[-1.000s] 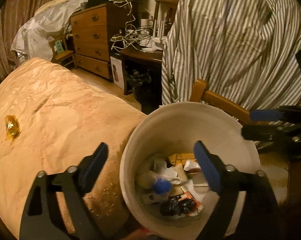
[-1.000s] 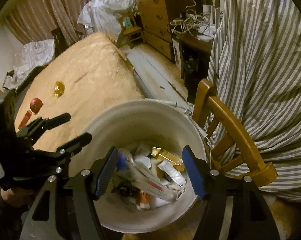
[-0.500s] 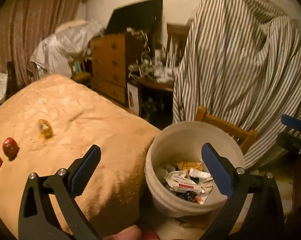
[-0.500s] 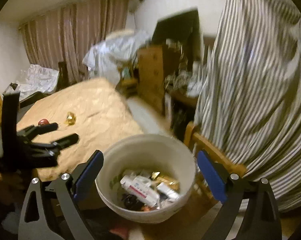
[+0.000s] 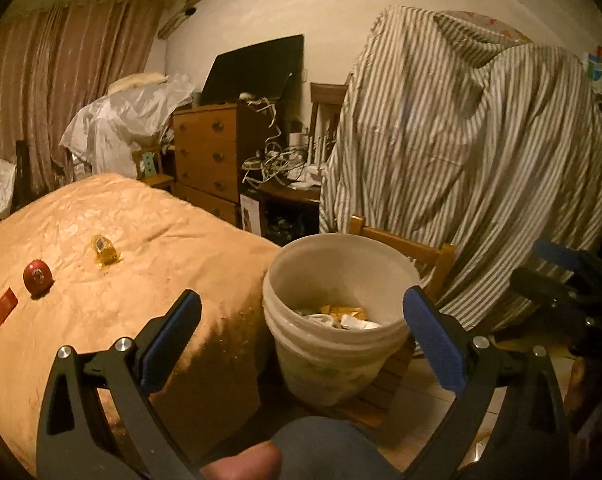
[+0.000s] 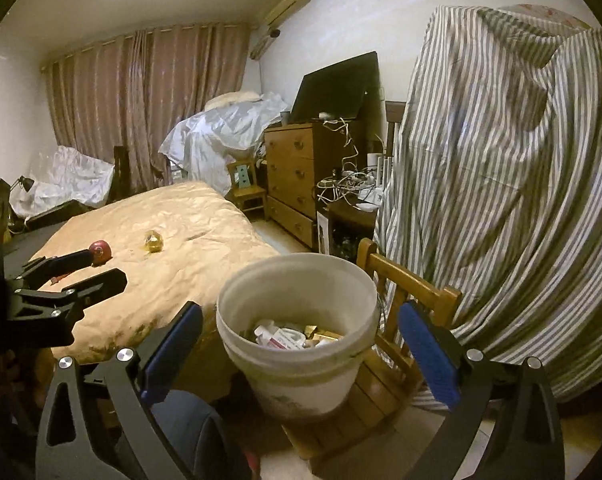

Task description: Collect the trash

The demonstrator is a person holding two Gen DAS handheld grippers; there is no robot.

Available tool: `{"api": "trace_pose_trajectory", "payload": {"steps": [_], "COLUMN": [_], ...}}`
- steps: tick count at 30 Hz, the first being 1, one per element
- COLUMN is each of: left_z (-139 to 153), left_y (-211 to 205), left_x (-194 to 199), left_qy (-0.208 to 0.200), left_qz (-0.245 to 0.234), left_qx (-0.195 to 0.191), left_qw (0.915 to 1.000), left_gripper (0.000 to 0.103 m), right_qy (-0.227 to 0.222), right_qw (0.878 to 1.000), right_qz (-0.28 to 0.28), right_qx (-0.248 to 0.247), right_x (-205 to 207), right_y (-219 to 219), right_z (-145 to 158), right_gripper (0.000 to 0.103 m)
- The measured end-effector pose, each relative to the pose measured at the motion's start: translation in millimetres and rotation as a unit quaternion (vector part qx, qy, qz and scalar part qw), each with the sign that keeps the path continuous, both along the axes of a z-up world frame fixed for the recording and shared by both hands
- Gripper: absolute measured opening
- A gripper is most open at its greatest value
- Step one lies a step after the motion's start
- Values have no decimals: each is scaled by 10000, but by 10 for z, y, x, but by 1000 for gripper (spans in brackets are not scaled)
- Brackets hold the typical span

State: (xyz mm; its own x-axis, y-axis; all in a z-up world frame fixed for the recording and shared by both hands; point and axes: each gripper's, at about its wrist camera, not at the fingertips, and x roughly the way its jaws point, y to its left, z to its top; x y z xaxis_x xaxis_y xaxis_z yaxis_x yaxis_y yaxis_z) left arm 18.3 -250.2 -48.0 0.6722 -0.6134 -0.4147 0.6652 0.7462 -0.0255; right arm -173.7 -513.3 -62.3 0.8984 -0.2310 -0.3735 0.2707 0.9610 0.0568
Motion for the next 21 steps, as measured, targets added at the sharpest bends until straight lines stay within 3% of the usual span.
{"api": "trace_pose_trajectory", "payload": {"steps": [6,21], "left_z": [83,109], "left_y": [71,98], "left_x": [-185,-229], "left_qy": [-151,-188], "left_qz": [-72,-67], "left_qx": [-99,-75], "left_qw": [9998,9998], "left_gripper": [97,97], "right_qy": [-47,-30], "right_qw": [10000,9999], "right_qz": [7,-13], "right_qx": [74,144], "right_x": [-161,-137], "right_y": [16,-23], "right_z": [19,60], "right_gripper": [98,98]}}
